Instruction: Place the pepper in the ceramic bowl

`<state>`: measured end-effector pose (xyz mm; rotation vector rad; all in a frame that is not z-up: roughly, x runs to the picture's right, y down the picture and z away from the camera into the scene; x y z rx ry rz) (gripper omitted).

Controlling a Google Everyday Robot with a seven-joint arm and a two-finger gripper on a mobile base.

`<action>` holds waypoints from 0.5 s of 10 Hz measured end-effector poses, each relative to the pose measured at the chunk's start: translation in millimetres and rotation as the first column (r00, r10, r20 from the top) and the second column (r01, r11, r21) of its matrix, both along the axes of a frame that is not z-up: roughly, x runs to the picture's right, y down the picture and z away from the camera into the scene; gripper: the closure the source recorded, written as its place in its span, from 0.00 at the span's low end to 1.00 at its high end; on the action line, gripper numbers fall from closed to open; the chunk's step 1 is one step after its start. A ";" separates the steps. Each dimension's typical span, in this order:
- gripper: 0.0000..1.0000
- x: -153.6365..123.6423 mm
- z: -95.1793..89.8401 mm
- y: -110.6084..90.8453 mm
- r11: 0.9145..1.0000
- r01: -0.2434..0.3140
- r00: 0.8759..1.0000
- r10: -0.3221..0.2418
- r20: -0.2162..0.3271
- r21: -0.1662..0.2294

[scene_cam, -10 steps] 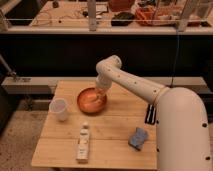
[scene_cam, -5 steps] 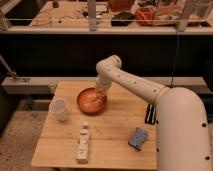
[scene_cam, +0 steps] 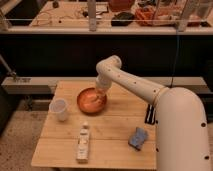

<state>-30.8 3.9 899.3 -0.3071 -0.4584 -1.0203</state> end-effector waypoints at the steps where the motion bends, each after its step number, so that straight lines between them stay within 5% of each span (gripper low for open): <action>1: 0.71 -0.2 0.5 0.3 1.000 0.001 1.000 -0.001 0.001 0.000; 5: 0.71 0.1 0.5 -1.3 1.000 0.005 1.000 -0.005 0.005 0.003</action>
